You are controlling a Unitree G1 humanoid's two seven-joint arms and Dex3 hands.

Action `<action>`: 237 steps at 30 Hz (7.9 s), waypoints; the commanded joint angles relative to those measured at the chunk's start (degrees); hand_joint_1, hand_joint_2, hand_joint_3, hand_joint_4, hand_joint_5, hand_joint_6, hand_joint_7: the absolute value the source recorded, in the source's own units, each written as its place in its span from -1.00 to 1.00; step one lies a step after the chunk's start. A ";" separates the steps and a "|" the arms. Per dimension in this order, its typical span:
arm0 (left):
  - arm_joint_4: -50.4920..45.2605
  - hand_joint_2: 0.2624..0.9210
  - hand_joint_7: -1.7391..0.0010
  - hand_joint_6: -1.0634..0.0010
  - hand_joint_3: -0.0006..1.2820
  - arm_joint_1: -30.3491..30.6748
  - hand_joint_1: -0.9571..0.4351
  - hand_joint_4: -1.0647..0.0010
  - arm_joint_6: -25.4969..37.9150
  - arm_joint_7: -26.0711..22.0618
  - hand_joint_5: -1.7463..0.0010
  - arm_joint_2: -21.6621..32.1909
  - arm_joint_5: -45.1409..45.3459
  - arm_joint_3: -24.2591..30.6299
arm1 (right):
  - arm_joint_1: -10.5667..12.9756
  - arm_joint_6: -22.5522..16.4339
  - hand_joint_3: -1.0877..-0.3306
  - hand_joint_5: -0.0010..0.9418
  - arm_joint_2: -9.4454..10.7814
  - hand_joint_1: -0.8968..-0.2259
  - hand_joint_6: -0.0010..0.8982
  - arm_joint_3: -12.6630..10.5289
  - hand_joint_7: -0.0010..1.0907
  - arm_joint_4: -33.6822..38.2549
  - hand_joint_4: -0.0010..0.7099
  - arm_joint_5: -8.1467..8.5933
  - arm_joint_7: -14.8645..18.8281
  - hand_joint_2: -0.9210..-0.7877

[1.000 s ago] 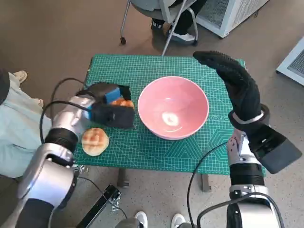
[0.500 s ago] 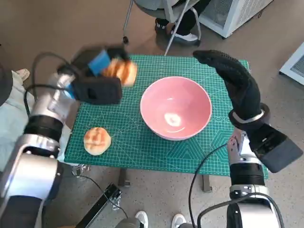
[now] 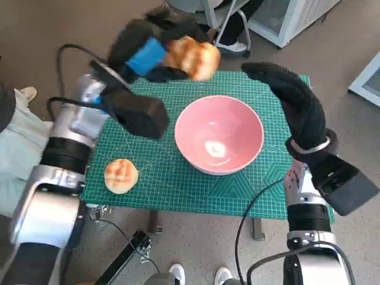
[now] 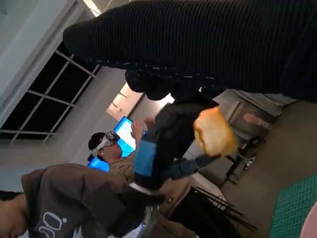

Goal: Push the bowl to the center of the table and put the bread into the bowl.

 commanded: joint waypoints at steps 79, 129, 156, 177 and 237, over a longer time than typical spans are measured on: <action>-49.41 0.67 0.96 0.12 -1.00 49.06 0.24 0.37 26.89 -41.60 1.00 28.79 -16.52 18.21 | 1.21 0.75 -0.11 -1.00 -0.10 -0.37 -1.00 0.22 0.44 0.11 -0.18 1.78 0.72 -1.00; -29.14 1.00 -0.15 -0.30 -0.80 34.91 0.38 0.03 16.80 -33.63 -0.64 21.45 -13.80 12.13 | 1.66 1.28 -0.08 -0.99 -2.03 -0.40 -1.00 -0.55 0.45 -0.67 -0.15 1.94 2.32 -1.00; -27.97 1.00 -0.33 -0.31 -0.88 14.72 0.38 -0.12 13.52 -23.87 -0.38 5.80 -11.83 8.72 | 1.52 0.13 -0.09 -0.99 -2.06 -0.42 -1.00 -0.24 0.45 -0.31 -0.15 1.39 1.49 -1.00; -11.20 0.98 0.82 0.30 -0.94 10.23 0.02 0.50 9.96 -28.36 0.96 -0.99 -11.75 3.22 | 2.68 0.29 -0.04 -1.00 -3.66 -0.40 -1.00 -1.32 0.43 -1.34 -0.21 2.49 1.72 -1.00; -36.94 1.00 0.07 0.95 -0.54 32.91 -0.20 0.29 6.85 -10.60 0.99 -19.27 -35.08 20.75 | 0.93 5.95 -0.16 -0.98 -1.81 -0.16 -0.88 0.00 0.32 -8.41 -0.16 -10.82 -21.82 -1.00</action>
